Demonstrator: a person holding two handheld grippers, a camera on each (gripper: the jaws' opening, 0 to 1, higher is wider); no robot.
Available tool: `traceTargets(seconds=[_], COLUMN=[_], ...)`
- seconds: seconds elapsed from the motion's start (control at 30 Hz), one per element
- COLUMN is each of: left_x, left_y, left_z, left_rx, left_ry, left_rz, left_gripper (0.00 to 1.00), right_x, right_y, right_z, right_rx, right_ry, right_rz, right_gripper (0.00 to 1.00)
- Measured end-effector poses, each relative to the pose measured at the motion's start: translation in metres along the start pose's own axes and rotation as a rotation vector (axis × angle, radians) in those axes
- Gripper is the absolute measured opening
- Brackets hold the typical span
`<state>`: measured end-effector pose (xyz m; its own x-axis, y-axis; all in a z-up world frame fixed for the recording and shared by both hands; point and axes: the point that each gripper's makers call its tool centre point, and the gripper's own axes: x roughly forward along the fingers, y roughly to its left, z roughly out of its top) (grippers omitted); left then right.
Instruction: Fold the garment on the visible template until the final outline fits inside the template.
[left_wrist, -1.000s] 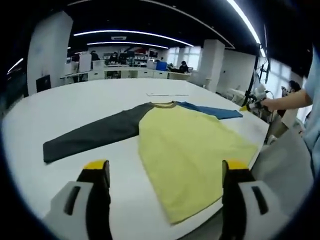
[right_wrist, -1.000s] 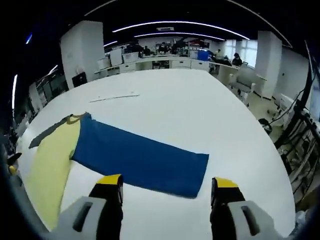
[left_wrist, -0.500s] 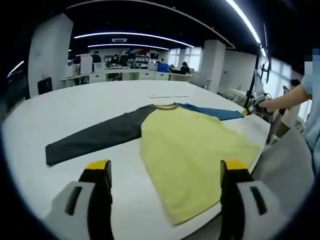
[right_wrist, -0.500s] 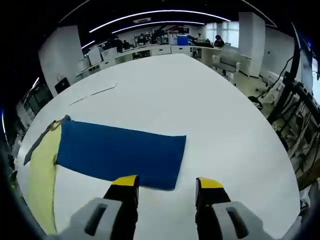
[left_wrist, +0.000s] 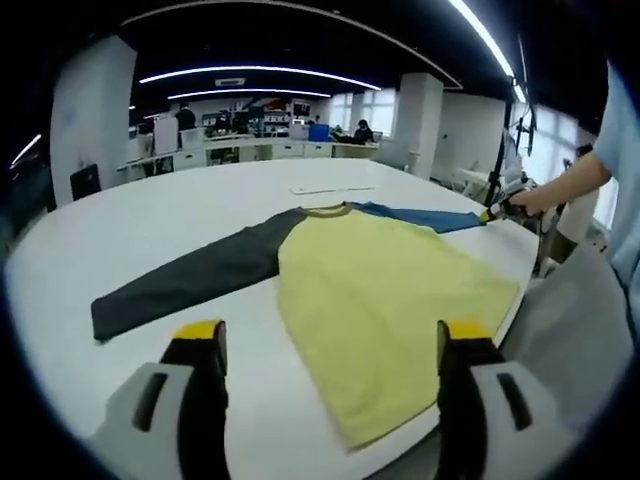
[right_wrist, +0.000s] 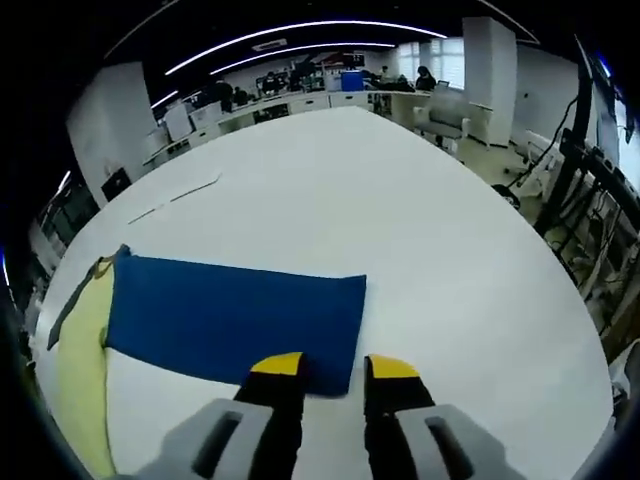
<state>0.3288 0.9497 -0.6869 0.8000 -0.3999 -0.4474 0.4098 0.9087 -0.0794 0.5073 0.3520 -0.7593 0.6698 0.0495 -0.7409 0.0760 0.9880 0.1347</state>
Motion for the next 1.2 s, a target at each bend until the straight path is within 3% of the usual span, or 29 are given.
traceTargets(seconds=[0.13, 0.4, 0.67, 0.97, 1.07, 1.2], left_x=[0.000, 0.000, 0.000, -0.002, -0.002, -0.003], left_y=[-0.001, 0.003, 0.005, 0.008, 0.008, 0.008], left_z=[0.001, -0.005, -0.003, -0.004, -0.004, -0.003], left_rx=[0.012, -0.005, -0.010, -0.023, -0.024, -0.024], left_ry=[-0.001, 0.020, 0.011, 0.008, 0.005, 0.002], left_rz=[-0.004, 0.007, 0.019, 0.032, 0.030, 0.030], left_gripper=[0.85, 0.86, 0.86, 0.85, 0.85, 0.85], right_x=[-0.004, -0.022, -0.036, -0.042, -0.046, -0.047], right_y=[-0.001, 0.005, 0.019, 0.024, 0.042, 0.081], right_z=[0.002, 0.019, 0.061, 0.105, 0.117, 0.118], right_rx=[-0.019, -0.030, -0.160, -0.207, -0.205, -0.246], right_ry=[-0.010, -0.062, -0.141, -0.242, -0.286, -0.301], right_rz=[-0.009, -0.004, -0.003, -0.017, 0.022, 0.118], right_gripper=[0.00, 0.00, 0.00, 0.00, 0.00, 0.00])
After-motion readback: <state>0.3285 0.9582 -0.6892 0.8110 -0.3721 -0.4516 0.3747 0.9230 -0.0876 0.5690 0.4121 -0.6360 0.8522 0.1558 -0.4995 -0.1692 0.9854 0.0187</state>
